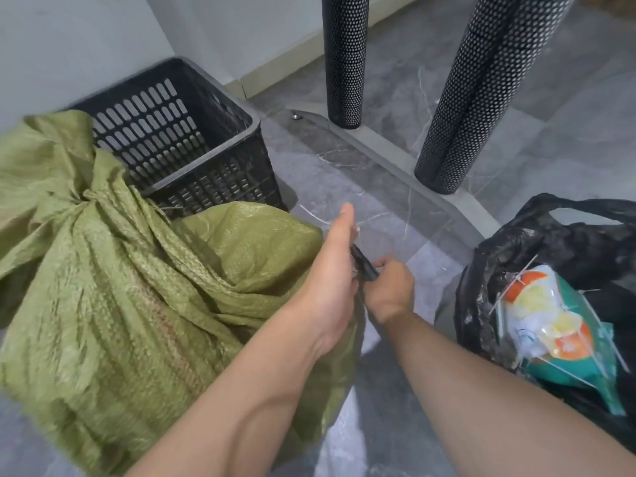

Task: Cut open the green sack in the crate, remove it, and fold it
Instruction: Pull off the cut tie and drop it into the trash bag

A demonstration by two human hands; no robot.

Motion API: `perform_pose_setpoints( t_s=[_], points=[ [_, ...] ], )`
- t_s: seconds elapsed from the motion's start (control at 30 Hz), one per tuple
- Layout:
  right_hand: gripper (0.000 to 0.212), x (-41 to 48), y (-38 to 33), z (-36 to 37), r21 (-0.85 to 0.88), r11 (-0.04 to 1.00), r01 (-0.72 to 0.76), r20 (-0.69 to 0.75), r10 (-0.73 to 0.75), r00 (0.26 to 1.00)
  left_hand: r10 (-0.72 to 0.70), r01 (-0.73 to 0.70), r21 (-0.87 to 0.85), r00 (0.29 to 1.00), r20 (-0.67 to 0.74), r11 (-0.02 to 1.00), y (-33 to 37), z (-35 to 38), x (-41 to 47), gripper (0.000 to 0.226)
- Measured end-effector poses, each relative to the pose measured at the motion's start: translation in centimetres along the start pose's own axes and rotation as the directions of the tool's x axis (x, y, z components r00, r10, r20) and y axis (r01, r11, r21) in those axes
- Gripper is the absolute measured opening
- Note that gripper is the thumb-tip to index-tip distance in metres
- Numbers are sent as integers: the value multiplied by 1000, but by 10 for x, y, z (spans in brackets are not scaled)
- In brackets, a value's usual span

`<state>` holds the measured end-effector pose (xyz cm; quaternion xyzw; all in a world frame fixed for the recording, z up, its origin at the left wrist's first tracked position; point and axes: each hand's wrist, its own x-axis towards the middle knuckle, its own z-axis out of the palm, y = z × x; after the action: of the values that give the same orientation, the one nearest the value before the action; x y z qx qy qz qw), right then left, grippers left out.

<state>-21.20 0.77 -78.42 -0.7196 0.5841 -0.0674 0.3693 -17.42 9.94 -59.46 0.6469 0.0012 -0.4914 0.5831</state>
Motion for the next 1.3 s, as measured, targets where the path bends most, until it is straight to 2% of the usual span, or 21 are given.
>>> perform_pose_setpoints(
  t_s=[0.07, 0.17, 0.37, 0.6, 0.73, 0.9, 0.93, 1.0, 1.07, 1.13, 1.17, 1.23, 1.3],
  points=[
    [19, -3, 10, 6, -37, 999, -3, 15, 4, 1000, -11, 11, -19, 1000, 27, 1000, 0, -2, -1, 66],
    [21, -3, 20, 12, -98, 995, 11, 55, -6, 998, -19, 25, -84, 997, 75, 996, -2, -4, 0, 70],
    [16, -3, 29, 22, -209, 977, 30, 82, -13, 997, -27, 39, -103, 993, 117, 994, -6, -11, 3, 73],
    [11, -2, 30, 30, -175, 981, 82, 63, -72, 995, -20, 31, -98, 993, 113, 995, -10, -13, 3, 75],
    [17, -3, 36, 38, -251, 955, 155, 84, -138, 987, 7, 1, -91, 996, 94, 996, -12, -13, 1, 75],
    [11, -10, 37, 38, -279, 950, 139, 95, -116, 989, 14, -3, -93, 994, 112, 996, -15, -15, -1, 70],
    [8, -11, 32, 34, -232, 968, 95, 68, -81, 994, 18, -7, -103, 994, 108, 995, -15, -16, 0, 71],
    [28, -11, 15, 25, -40, 999, -4, 19, 4, 1000, 30, -19, -133, 997, 75, 991, -16, -17, 1, 70],
    [37, -14, -9, 11, 271, 957, -105, 80, 86, 993, 66, -63, -188, 998, 9, 980, -15, -17, -1, 63],
    [40, -24, -32, -3, 612, 752, -247, 243, 118, 963, 93, -107, -213, 993, -73, 971, -11, -15, -8, 51],
    [41, -35, -41, -15, 704, 654, -276, 321, 53, 945, 97, -119, -209, 989, -109, 971, -9, -15, -13, 42],
    [49, -59, -57, -40, 783, 560, -272, 386, -94, 918, 84, -113, -198, 985, -149, 974, -3, -14, -25, 28],
    [59, -75, -68, -60, 813, 485, -322, 419, -104, 902, 61, -91, -196, 987, -151, 976, 4, -14, -40, 22]
  ],
)
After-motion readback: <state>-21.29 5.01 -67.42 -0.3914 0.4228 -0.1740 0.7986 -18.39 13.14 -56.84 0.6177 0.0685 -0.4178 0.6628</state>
